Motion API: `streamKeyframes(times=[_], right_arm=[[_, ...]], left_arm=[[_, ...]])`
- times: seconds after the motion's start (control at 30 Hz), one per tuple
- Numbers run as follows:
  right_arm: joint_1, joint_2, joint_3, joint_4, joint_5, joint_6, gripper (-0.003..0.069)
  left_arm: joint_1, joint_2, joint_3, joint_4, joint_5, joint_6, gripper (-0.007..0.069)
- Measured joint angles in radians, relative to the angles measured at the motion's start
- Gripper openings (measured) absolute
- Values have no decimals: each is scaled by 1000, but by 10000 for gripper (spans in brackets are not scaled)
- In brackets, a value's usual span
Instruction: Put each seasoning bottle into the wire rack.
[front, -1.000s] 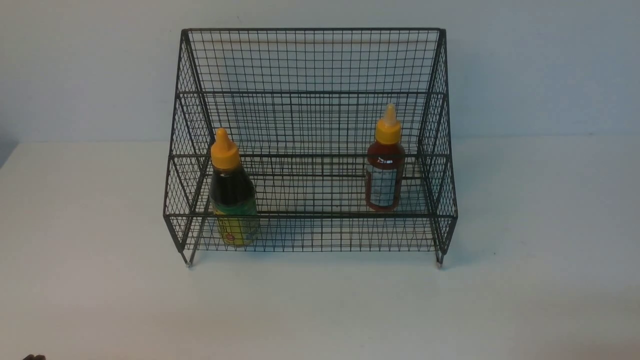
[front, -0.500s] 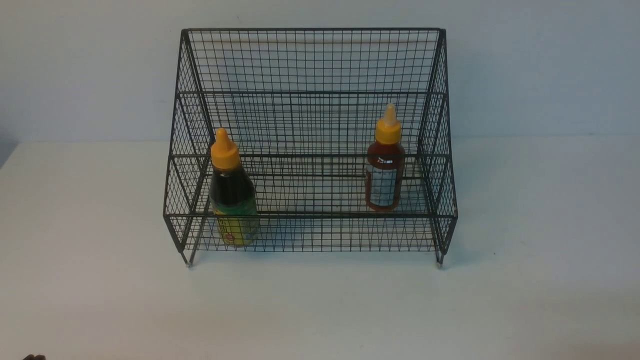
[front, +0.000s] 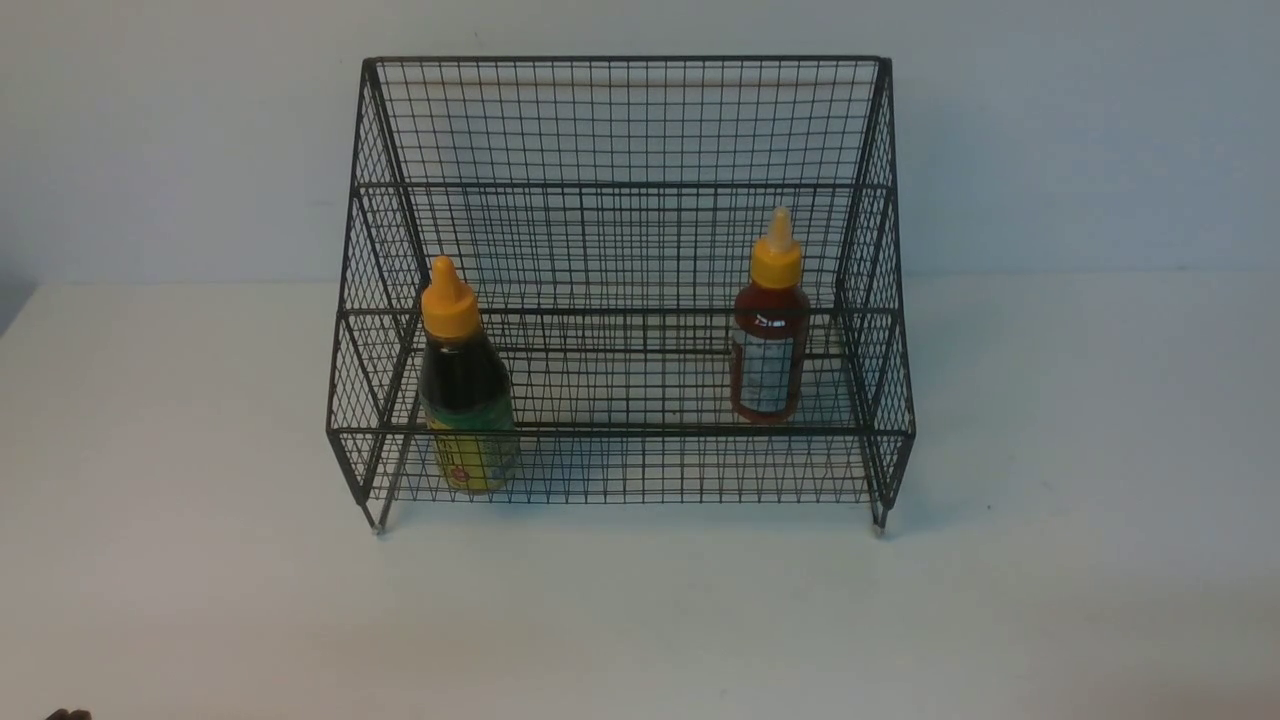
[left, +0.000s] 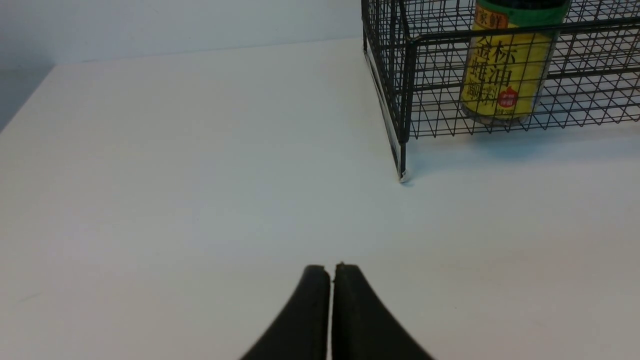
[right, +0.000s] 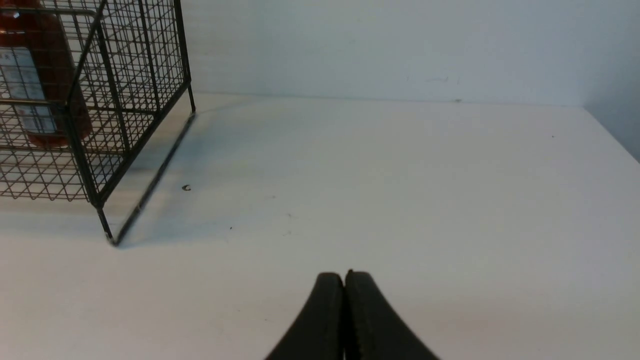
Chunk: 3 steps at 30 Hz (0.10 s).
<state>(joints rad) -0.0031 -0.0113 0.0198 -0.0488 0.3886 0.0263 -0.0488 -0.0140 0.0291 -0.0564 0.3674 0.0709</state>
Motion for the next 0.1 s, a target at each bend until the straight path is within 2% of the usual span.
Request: streamKeyframes(times=[0.1], right_arm=[[0,0,0,0,0,0,-15]], left_arm=[[0,0,0,0,0,0,-4]])
